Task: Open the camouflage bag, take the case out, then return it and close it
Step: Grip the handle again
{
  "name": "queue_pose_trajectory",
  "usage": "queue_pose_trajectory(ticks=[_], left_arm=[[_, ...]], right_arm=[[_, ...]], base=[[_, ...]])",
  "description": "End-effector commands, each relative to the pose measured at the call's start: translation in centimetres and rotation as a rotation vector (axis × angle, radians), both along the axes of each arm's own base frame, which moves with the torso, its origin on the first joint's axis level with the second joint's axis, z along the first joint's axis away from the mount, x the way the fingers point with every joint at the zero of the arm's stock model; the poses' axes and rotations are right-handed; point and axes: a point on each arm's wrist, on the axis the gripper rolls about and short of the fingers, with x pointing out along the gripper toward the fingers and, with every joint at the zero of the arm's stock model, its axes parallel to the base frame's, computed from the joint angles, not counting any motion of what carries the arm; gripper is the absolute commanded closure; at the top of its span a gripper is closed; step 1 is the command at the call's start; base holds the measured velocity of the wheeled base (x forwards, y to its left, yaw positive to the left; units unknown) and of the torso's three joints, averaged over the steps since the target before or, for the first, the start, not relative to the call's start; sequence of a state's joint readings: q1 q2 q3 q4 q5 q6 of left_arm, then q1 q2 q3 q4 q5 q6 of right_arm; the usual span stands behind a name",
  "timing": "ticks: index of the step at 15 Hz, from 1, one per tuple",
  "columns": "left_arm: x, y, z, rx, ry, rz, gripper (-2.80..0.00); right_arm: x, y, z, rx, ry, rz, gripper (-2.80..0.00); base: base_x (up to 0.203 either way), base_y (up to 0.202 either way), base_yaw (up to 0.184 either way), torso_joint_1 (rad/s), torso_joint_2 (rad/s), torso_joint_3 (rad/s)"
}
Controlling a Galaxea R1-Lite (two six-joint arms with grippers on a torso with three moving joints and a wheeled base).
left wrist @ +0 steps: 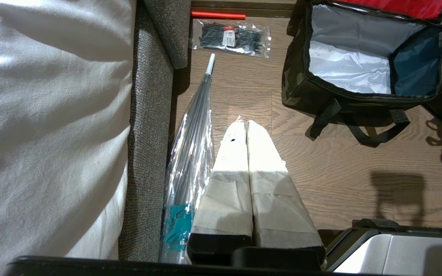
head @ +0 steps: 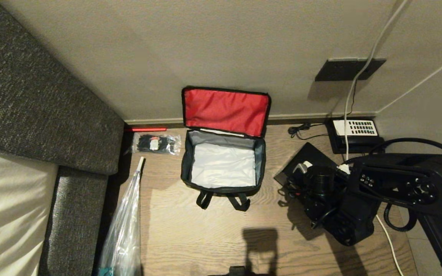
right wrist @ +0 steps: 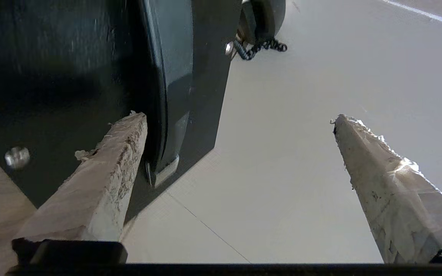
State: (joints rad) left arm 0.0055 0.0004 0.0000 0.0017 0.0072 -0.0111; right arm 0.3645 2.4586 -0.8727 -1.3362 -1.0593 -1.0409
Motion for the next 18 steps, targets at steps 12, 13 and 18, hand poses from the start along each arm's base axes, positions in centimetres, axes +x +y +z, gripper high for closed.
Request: queue_pose_trajectory(ticks=[12,13,18], left_arm=[[0.0,0.0,-0.1,-0.001,0.001,0.001,0.0],[0.0,0.0,-0.1,-0.001,0.001,0.001,0.0],[0.0,0.0,-0.1,-0.001,0.001,0.001,0.0]], right_arm=[[2.3,-1.8,-0.1,-0.005,-0.073,-0.063,-2.8],[2.5,-1.9,0.2,-0.002,-0.089,-0.066,-2.8],[3.1,-2.8,2.2,0.005,-0.136,-0.09,-2.8]], base=[[0.0,0.0,0.0,0.0,0.0,0.0],[0.0,0.0,0.0,0.0,0.0,0.0],[0.0,0.0,0.0,0.0,0.0,0.0]])
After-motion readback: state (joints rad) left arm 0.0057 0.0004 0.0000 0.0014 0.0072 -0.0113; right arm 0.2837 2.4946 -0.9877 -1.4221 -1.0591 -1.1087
